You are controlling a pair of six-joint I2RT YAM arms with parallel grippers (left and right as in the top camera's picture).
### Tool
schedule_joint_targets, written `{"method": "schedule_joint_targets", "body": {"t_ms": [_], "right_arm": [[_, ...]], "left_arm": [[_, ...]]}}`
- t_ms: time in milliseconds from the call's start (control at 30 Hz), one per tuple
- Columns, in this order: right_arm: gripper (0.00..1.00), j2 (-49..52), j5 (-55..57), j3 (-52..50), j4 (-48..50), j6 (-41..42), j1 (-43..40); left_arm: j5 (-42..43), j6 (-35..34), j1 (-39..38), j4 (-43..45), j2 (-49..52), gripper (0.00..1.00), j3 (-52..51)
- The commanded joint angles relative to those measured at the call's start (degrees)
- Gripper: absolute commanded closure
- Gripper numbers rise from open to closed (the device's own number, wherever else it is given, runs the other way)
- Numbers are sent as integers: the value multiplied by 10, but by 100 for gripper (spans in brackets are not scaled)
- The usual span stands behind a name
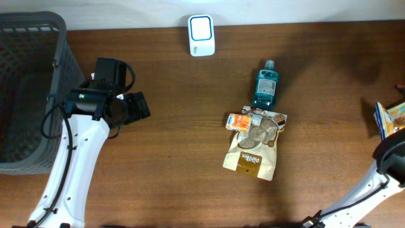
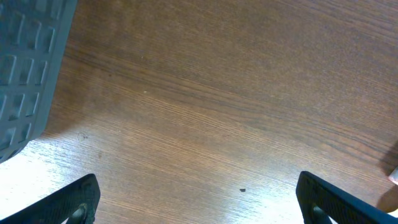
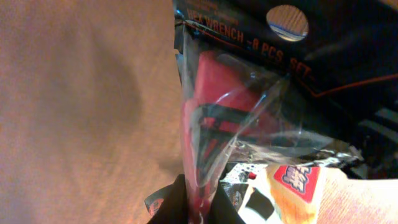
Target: Scan the item barcode
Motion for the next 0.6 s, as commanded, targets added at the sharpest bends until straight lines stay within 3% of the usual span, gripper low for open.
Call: {"method": "schedule_joint_targets", "body": {"t_ms": [0,33,100,233,267,567], "right_arm": [[88,28,6,-6,-1,-26,5],[87,34,7,-6,-1,-26,5],[75,44,6,-6,-2,-28,5],[28,48,6,-6,-12,-28,5],[21,45,6,-6,-15,-28,5],[17,-42,-209,7,-28,-28,29]], "left_arm": [[-6,-7,1,1,-7,1,6],[-6,-7,1,0,-7,1,6],[-6,-7,2,1,-7,1,6],[-6,-7,4,1,-7,1,6],[-6,-7,4,0,-7,1,6],[-6,-7,4,0,-7,1,6]]}}
